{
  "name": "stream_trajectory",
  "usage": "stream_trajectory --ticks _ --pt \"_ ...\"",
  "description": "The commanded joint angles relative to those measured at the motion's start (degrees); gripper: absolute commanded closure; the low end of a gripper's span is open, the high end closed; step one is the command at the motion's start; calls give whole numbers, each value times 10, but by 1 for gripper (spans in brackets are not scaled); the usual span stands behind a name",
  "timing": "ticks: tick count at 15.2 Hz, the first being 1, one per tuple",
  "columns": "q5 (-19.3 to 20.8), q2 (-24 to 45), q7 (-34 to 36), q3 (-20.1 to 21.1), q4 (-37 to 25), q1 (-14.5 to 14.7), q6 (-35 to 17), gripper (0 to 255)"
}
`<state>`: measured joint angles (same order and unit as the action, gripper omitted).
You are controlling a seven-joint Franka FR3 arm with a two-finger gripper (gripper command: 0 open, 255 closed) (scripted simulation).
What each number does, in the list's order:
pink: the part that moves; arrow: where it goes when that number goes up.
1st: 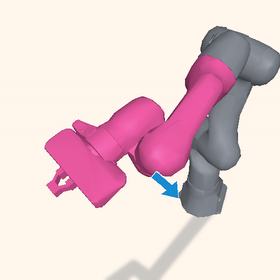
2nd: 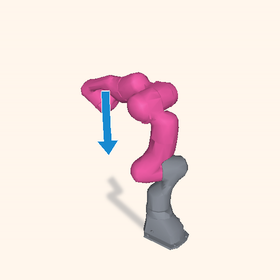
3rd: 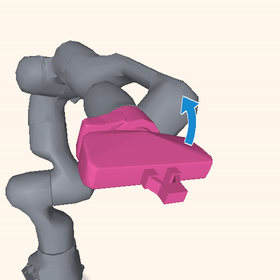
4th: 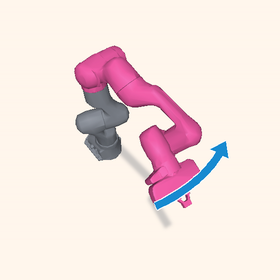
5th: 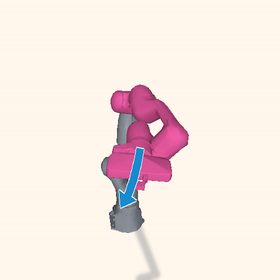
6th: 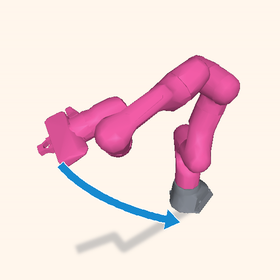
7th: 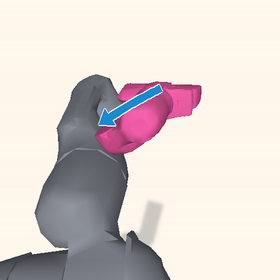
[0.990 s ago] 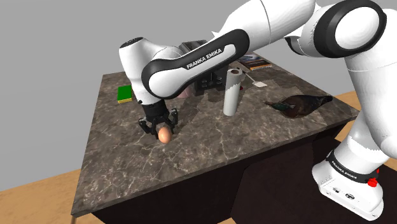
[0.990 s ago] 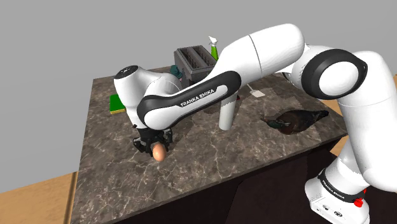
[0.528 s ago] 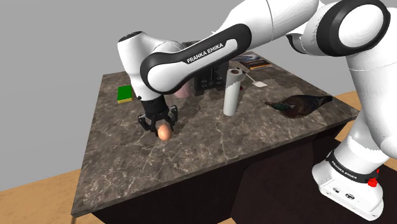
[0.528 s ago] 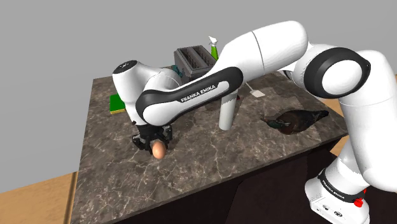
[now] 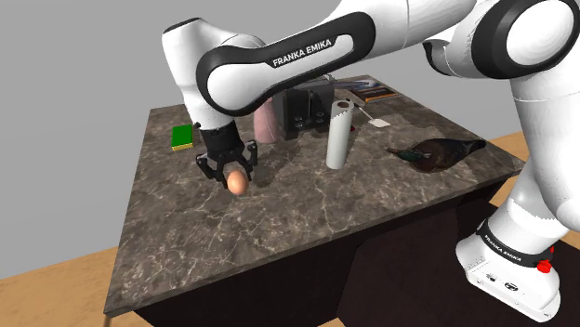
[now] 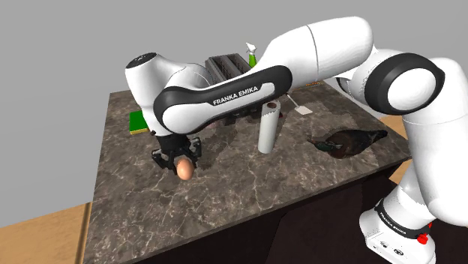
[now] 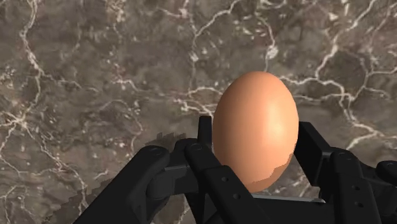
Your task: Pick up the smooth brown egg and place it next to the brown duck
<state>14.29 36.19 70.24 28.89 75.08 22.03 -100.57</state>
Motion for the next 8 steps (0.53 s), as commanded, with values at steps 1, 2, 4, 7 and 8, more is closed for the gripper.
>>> stream_trajectory --ticks 1,2,4,7,8 --pt "-1 -1 -1 1 -15 2 16 255" --pt "-2 -3 -2 1 -21 2 23 255" --pt "-3 -4 -3 2 -34 4 37 255" --pt "-4 -6 -4 3 -55 7 59 255" --pt "-5 -6 -5 3 -63 9 67 255"
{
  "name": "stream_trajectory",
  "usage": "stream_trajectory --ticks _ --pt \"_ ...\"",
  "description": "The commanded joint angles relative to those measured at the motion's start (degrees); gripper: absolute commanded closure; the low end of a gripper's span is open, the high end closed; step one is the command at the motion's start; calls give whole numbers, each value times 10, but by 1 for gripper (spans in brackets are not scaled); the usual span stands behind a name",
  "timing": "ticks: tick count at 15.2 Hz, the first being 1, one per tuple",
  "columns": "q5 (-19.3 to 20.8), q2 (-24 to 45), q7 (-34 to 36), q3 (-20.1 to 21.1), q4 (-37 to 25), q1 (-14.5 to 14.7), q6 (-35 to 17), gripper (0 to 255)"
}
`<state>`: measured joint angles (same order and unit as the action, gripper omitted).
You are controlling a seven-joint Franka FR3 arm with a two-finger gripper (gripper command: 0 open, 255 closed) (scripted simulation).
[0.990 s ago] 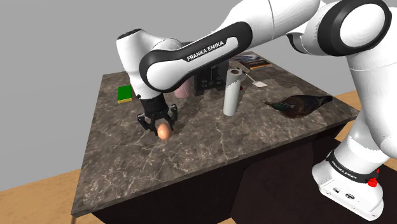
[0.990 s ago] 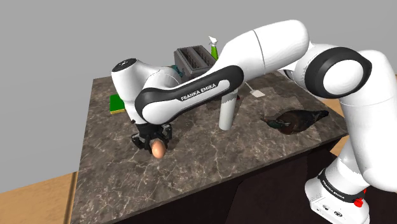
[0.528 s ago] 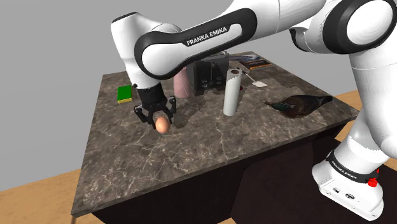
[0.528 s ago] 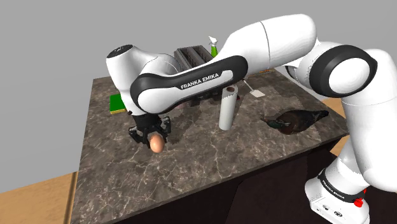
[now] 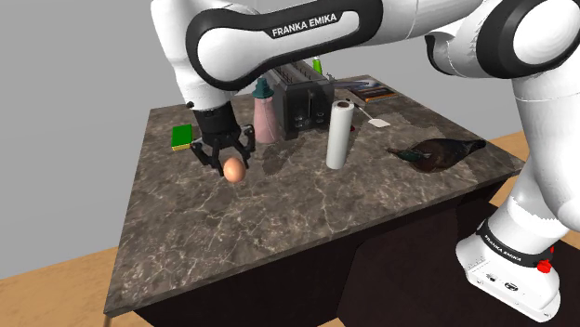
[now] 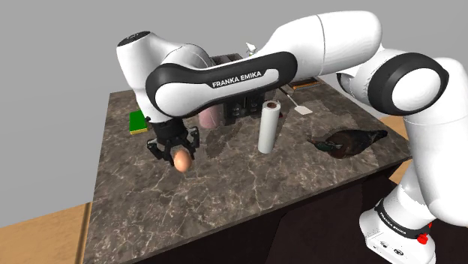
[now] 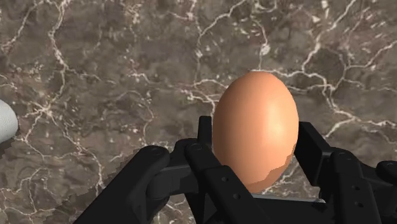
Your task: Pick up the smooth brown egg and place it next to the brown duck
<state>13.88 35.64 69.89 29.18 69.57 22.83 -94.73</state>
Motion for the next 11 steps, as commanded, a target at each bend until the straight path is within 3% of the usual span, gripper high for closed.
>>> stream_trajectory --ticks 1,11 --pt "-1 -1 -2 0 -16 2 16 255" --pt "3 12 -6 0 -118 23 102 255"
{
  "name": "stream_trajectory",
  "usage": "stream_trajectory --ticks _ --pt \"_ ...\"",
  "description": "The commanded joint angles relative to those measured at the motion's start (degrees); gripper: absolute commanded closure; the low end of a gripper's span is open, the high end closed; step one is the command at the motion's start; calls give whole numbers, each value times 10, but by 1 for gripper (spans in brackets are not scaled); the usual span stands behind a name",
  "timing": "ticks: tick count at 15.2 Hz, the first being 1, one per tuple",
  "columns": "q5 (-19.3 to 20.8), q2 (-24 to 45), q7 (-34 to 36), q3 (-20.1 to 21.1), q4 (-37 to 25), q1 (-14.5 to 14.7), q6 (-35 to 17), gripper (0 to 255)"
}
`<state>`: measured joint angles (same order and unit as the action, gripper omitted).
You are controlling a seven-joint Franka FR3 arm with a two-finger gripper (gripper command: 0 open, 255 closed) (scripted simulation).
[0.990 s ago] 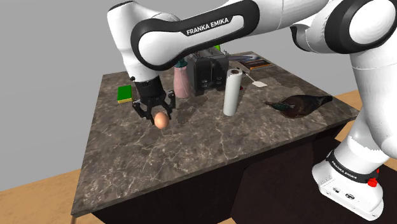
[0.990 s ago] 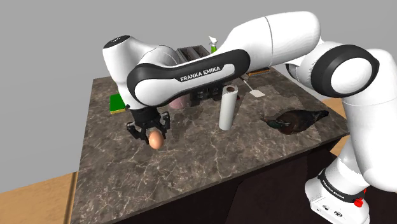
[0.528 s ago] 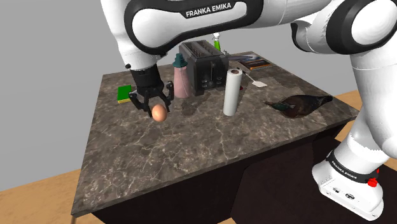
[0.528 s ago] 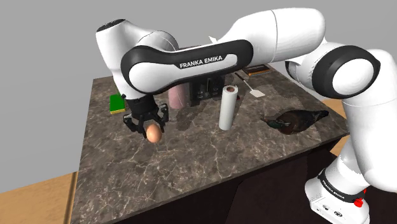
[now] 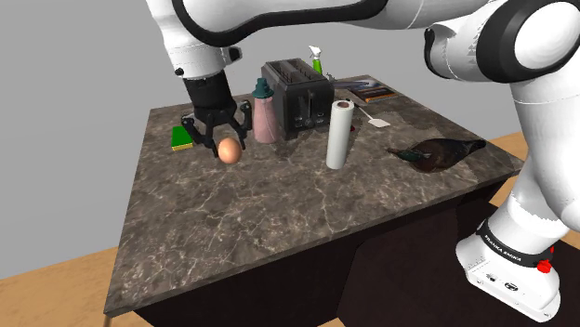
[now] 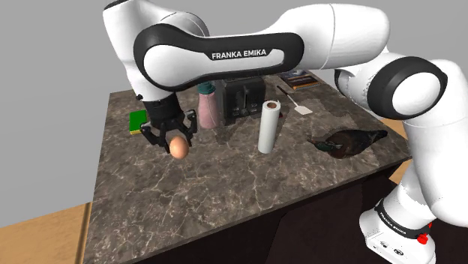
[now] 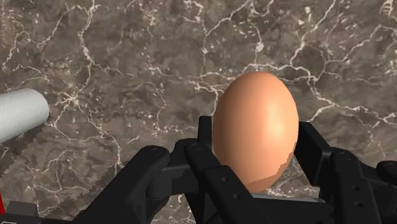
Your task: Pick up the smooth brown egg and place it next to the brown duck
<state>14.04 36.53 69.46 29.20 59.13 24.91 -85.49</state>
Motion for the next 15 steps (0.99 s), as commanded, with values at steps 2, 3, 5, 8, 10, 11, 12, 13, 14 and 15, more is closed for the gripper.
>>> stream_trajectory --ticks 2,3,5,8,10,11,12,13,14,15 --pt "3 10 -2 -2 -41 9 30 255" --pt "4 13 -3 -2 -54 13 39 255" --pt "-20 -60 -12 9 67 -36 -7 255" --pt "-55 -149 -37 17 198 -93 -54 255" --pt "-78 -203 -60 18 269 -124 -77 255" --pt "-90 -228 -73 17 301 -137 -87 255" --pt "-101 -253 -86 16 331 -150 -95 255" --pt "-113 -278 -100 13 360 -161 -103 255" --pt "-124 -302 -114 9 387 -171 -109 255" --pt "-134 -326 -129 5 414 -180 -115 255"
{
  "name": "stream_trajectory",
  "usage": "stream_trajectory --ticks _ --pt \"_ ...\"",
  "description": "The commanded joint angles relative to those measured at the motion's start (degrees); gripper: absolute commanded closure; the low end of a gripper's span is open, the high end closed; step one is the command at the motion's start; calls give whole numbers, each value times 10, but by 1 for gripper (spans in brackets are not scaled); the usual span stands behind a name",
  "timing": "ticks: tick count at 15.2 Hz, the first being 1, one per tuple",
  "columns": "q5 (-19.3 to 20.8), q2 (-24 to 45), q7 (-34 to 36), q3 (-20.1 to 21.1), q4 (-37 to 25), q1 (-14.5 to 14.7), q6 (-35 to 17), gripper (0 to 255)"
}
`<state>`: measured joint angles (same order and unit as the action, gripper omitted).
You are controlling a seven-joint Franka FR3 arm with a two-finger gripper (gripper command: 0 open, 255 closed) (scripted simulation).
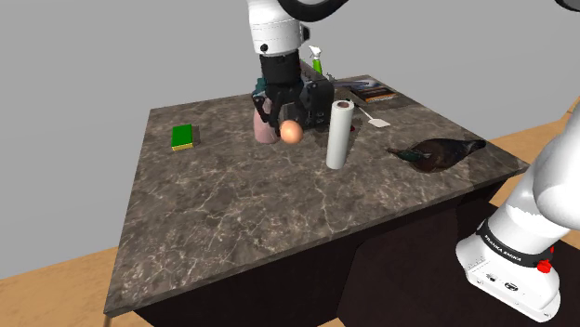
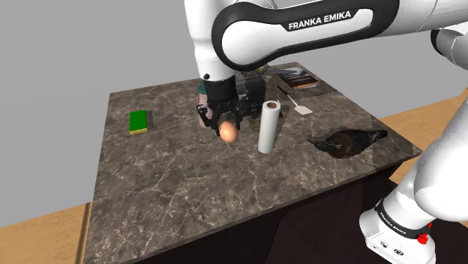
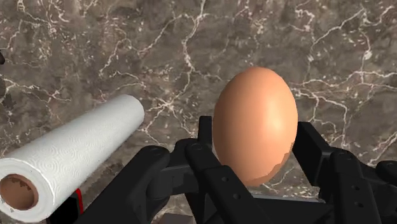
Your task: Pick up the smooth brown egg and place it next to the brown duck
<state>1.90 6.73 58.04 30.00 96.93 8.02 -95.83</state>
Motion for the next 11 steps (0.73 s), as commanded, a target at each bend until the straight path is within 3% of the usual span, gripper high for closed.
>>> stream_trajectory --ticks 1,11 --pt "-23 -51 -30 -8 61 -19 -16 255" --pt "-80 -252 -179 -89 263 -60 -30 255"
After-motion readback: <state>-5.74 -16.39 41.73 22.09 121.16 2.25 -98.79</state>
